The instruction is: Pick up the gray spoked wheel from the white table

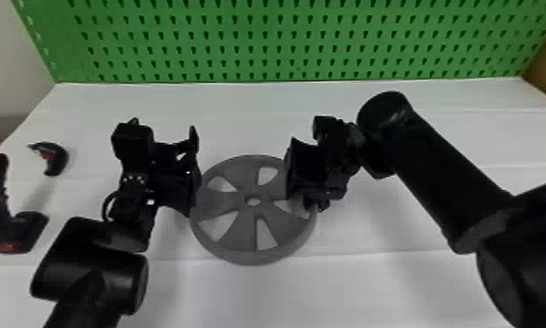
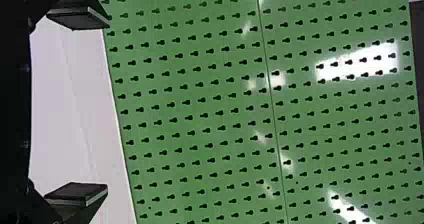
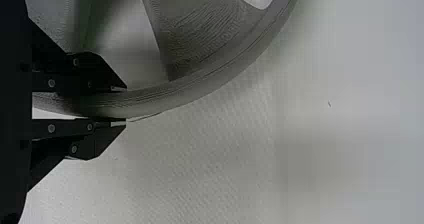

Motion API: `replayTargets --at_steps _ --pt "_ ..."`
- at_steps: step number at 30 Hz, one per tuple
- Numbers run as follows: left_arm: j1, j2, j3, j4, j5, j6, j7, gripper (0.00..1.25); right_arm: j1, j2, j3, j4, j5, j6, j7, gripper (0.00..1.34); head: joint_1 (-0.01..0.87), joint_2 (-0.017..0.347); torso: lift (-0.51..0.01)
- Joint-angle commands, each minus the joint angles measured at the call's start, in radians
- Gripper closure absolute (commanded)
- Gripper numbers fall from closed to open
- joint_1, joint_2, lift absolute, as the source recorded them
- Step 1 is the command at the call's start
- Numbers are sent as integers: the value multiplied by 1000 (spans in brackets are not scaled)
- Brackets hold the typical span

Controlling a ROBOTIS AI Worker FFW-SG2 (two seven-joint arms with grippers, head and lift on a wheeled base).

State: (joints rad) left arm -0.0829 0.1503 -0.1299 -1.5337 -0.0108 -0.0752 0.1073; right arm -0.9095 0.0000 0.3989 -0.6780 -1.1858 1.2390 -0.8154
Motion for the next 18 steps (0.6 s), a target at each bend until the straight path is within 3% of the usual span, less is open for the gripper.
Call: replayTargets --at_steps 1,14,18 --pt "0 0 1 1 0 0 0 127 1 1 -3 0 0 -1 1 1015 769 38 -107" --pt "3 0 3 1 2 0 0 127 3 1 -9 -21 2 -3 1 1053 769 38 -107" --pt "6 0 4 0 2 0 0 127 4 1 -61 -75 64 19 1 1056 769 38 -107"
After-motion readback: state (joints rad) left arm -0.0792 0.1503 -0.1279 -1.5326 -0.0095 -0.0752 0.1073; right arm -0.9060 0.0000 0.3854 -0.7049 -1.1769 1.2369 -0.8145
